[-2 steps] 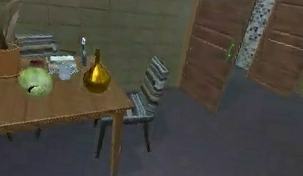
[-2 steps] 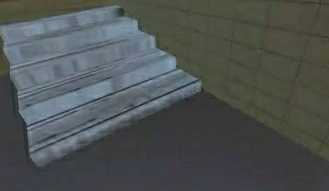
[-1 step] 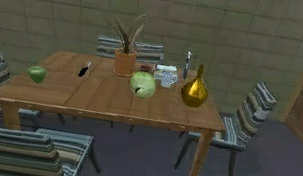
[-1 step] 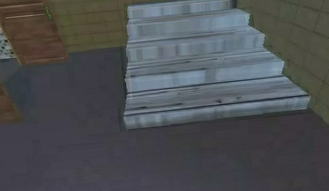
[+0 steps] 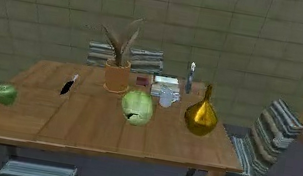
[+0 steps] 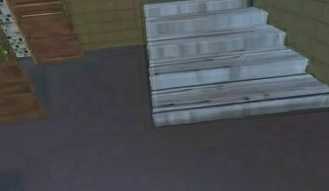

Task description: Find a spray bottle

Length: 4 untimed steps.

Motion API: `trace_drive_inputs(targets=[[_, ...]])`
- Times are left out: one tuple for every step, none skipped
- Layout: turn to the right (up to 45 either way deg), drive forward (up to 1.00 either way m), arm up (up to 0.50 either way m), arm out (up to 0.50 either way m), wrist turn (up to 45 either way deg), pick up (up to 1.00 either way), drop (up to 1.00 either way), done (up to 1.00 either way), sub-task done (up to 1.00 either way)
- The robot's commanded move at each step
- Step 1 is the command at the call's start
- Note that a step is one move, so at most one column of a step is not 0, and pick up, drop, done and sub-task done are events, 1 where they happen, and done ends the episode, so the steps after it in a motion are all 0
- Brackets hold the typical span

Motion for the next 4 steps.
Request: trace_drive_inputs(targets=[[45.0,0.0,0.0,0.0,0.0,0.0,0.0,0.0,0.0],[18.0,0.0,0.0,0.0,0.0,0.0,0.0,0.0,0.0],[0.0,0.75,0.0,0.0,0.0,0.0,0.0,0.0,0.0],[-21.0,0.0,0.0,0.0,0.0,0.0,0.0,0.0,0.0]])
